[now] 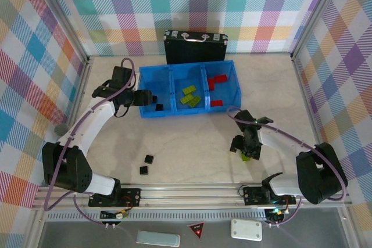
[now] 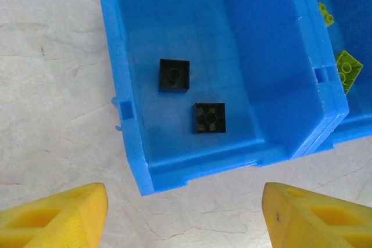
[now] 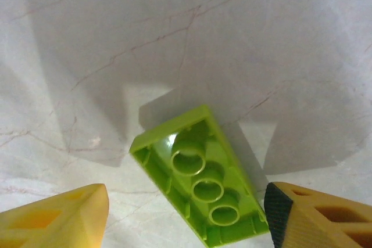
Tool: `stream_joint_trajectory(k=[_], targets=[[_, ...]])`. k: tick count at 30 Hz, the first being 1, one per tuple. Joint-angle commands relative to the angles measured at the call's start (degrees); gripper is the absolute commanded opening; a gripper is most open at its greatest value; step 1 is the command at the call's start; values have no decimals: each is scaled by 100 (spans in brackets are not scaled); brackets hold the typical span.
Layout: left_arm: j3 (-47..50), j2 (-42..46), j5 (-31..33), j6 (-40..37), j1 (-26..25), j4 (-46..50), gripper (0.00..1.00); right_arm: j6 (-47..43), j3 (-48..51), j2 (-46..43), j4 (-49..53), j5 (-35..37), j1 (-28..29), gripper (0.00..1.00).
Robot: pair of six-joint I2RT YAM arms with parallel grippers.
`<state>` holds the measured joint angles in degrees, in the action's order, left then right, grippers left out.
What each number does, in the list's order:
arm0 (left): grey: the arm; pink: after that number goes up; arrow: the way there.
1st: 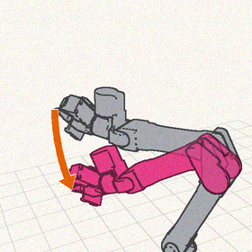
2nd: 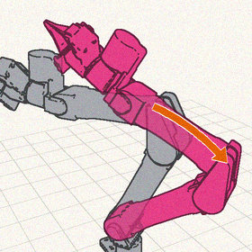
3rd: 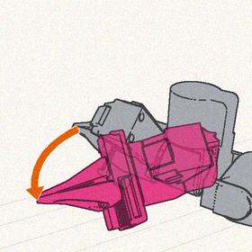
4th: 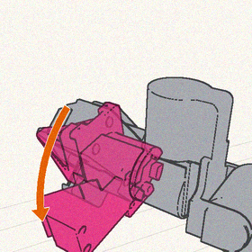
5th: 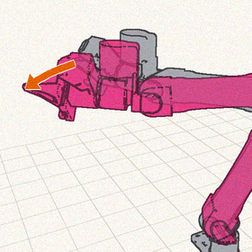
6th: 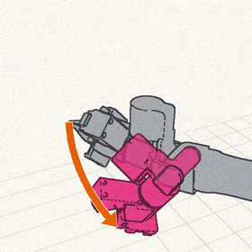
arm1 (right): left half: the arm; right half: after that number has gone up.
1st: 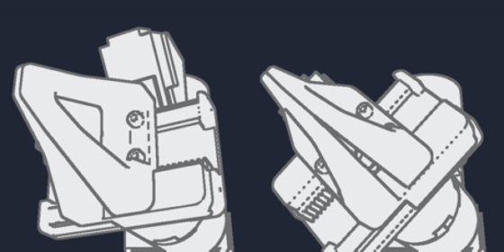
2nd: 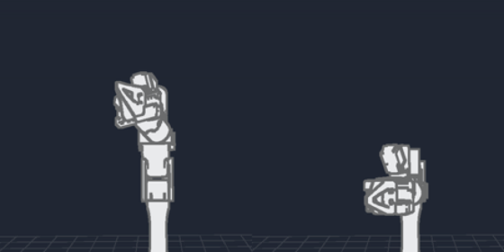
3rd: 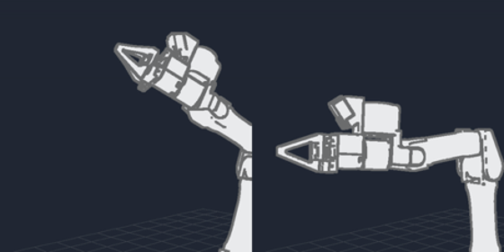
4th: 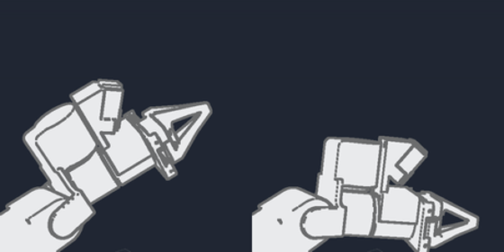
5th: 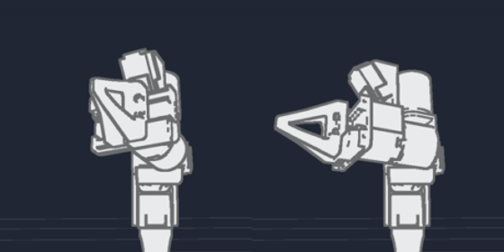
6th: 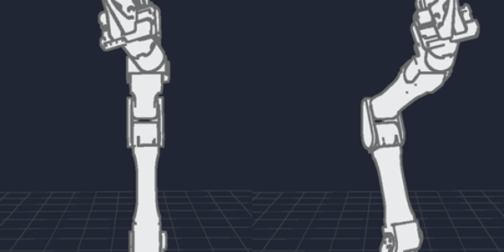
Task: Sort the legos into containers by color
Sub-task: Pick up the lego from the bottom-right of the table.
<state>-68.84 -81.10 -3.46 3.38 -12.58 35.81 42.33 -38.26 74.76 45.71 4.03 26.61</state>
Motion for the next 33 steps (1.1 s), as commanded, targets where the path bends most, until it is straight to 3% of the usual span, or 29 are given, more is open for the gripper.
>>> stream_joint_trajectory(k=[1,14,33], targets=[[-8,43,-171,0,106,-48,70,275,58,-144,201,-76,182,70],[-16,25,-203,31,181,7,69,367,-94,99,263,37,572,51],[13,60,-214,49,237,-13,68,347,-166,75,393,112,635,39]])
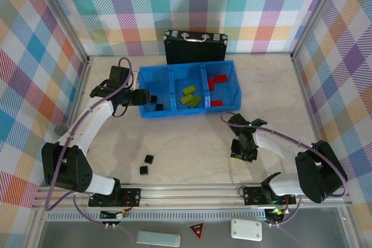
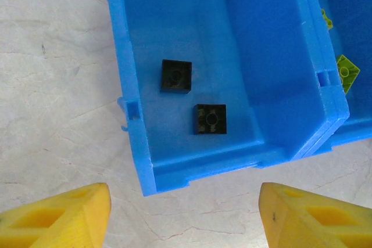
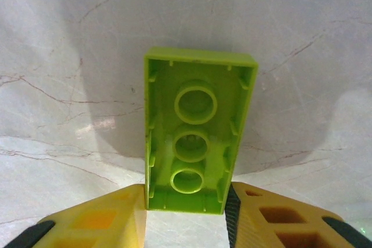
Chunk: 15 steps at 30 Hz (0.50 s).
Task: Sort the legos into containers by color
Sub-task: Pick up the lego from the bottom-right of the table.
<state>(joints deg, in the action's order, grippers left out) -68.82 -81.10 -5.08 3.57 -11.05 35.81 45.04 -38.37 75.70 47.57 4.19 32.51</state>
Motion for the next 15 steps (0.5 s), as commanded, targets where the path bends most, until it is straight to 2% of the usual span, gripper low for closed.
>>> stream_joint_trajectory(k=[1,15], targets=[[9,64,-49,29,85,-12,68,67,-171,-29,224,104,53,39],[4,82,-88,29,109,-11,67,-67,-651,-133,543,175,80,37]])
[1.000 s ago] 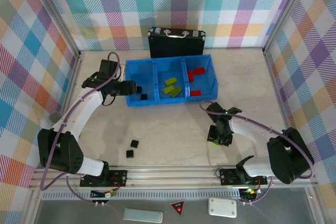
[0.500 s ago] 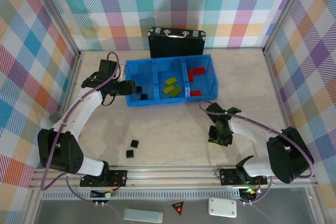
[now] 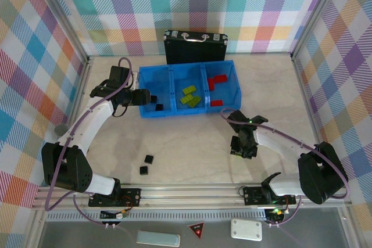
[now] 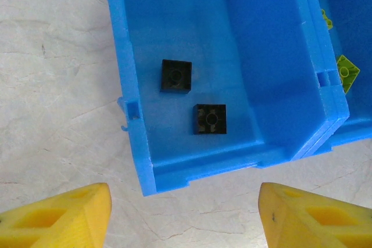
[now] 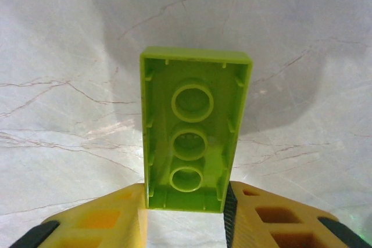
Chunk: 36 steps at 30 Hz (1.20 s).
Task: Sort the legos into containers by color
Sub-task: Pick up the lego from the bottom-right of the table, then place the lego in the container.
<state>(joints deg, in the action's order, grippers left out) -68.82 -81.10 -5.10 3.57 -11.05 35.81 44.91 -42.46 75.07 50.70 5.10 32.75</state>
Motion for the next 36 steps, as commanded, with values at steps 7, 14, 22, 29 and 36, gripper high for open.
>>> stream_joint_trajectory(k=[7,14,22,29,36], targets=[[11,122,-94,31,116,-1,67,-261,-889,324,249,114,78,37],[4,147,-105,29,138,9,67,-520,-2113,1184,334,148,291,37],[14,185,-112,28,190,11,67,-917,-3807,2307,548,146,520,36],[0,191,-149,29,226,6,67,-1484,-5131,3190,647,53,590,34],[0,166,-195,25,261,-19,67,-2141,-6291,4066,541,121,567,33]])
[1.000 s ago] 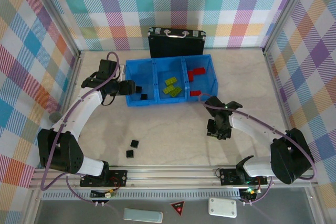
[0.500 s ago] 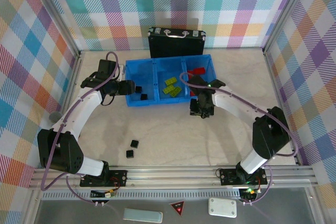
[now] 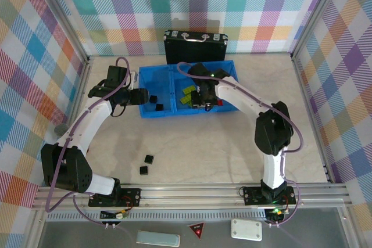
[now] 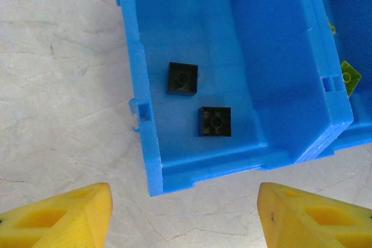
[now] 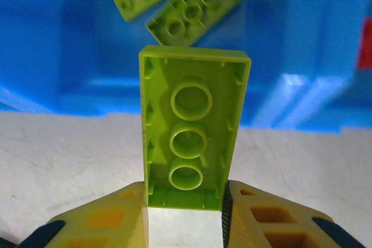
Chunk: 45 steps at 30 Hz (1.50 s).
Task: Sort the legos into containers by color
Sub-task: Place the lego in the container.
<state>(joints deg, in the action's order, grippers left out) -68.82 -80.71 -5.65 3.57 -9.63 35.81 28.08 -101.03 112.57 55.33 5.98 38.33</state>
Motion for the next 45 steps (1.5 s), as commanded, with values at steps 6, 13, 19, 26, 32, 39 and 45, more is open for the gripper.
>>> stream_joint_trajectory(k=[6,13,19,26,32,39,45], targets=[[-22,55,-235,55,137,-23,66,-839,-1639,1107,139,-22,-107,33],[-14,1,-169,28,148,-13,66,-1106,-2599,1921,-190,-444,-225,33],[-18,-100,-199,24,151,-30,66,-1071,-3513,2653,-306,-554,-282,33],[-27,-147,-270,13,152,-61,66,-1059,-3779,3028,-662,-448,-323,33],[-53,-277,-304,20,154,-48,67,-1035,-3779,3243,-976,-634,-369,34],[-44,-326,-269,12,154,-32,66,-1024,-3793,3415,-1191,-718,-383,36],[-79,-424,-273,19,154,-16,67,-937,-3794,3524,-1217,-838,-404,38]])
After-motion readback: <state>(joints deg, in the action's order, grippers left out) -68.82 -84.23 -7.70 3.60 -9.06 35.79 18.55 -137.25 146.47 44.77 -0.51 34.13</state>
